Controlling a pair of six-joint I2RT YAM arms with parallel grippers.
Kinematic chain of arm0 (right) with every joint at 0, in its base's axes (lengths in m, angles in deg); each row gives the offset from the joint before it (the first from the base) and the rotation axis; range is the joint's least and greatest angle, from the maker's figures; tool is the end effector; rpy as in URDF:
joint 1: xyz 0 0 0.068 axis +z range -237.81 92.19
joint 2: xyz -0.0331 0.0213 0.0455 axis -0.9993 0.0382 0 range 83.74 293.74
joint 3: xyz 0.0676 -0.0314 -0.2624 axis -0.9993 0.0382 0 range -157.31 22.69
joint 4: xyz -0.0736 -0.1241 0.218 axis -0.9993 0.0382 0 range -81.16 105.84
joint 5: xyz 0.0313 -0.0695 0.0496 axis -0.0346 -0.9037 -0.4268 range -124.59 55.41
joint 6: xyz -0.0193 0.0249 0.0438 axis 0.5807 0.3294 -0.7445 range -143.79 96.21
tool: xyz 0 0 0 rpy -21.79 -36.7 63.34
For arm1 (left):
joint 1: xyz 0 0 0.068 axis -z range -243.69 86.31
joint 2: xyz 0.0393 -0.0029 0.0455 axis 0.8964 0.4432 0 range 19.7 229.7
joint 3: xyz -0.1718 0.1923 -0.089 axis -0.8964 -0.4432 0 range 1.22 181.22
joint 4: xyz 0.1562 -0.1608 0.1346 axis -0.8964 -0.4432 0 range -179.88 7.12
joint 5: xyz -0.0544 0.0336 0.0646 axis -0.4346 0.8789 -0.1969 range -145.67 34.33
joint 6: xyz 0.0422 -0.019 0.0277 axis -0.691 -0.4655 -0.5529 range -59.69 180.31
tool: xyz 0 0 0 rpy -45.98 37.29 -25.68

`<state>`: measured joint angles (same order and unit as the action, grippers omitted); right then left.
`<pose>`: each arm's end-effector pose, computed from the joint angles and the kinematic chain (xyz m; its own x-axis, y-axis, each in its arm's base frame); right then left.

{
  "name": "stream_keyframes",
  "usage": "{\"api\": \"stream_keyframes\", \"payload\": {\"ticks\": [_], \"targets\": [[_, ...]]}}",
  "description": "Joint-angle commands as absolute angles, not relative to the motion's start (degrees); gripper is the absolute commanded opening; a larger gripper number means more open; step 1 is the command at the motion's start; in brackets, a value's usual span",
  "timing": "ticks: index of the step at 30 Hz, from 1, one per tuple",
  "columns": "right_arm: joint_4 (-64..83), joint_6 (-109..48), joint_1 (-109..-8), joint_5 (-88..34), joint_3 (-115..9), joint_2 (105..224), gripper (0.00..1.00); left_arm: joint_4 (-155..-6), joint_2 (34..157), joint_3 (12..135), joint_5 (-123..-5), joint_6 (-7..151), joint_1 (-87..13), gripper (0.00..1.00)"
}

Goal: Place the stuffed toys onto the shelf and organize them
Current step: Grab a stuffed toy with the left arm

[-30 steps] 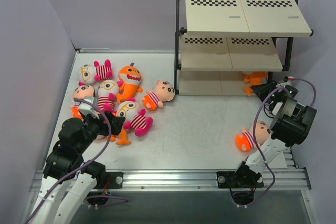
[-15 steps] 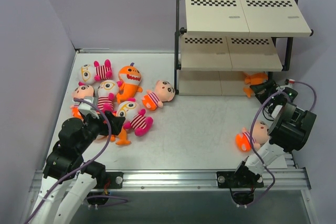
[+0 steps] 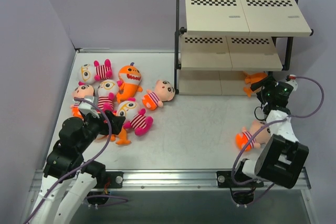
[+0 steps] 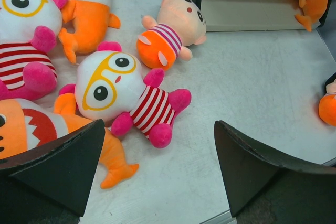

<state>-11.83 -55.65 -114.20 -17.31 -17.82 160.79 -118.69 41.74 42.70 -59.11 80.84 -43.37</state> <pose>0.2710 -0.1226 0.2436 -0.1192 0.6218 -0.7741 0.2724 0.7702 0.5767 0.0851 -0.0338 0.3198 -0.3881 -0.2295 -0.8926 0.2824 0.8923 -0.3522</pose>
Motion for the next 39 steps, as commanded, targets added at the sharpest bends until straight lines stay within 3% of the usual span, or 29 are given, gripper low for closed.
{"api": "stream_keyframes", "payload": {"ticks": [1,8,16,22,25,39], "targets": [[-1.2,-56.48,-111.2,-29.22,-16.86,153.45,0.8,-117.68,43.42,43.06,-58.57,80.61,-43.04,0.94],[8.13,-57.72,-105.23,-33.18,-16.86,141.75,0.84,-119.0,46.24,43.67,-56.03,81.92,-43.12,0.94],[13.32,-54.82,-96.43,-31.52,-15.45,133.49,0.87,-126.2,47.74,46.13,-34.78,90.36,-44.35,0.94],[13.76,-52.19,-89.67,-26.33,-13.78,127.6,0.99,-128.49,44.4,44.12,-28.08,98.61,-44.97,0.94],[14.46,-50.43,-86.33,-26.07,-13.78,125.76,0.99,-130.33,43.0,43.15,-23.16,103.89,-44.97,0.94],[11.39,-45.77,-74.55,-21.85,-9.65,120.12,0.99,-120.94,32.53,24.35,-16.56,120.77,-45.06,0.94]]}}
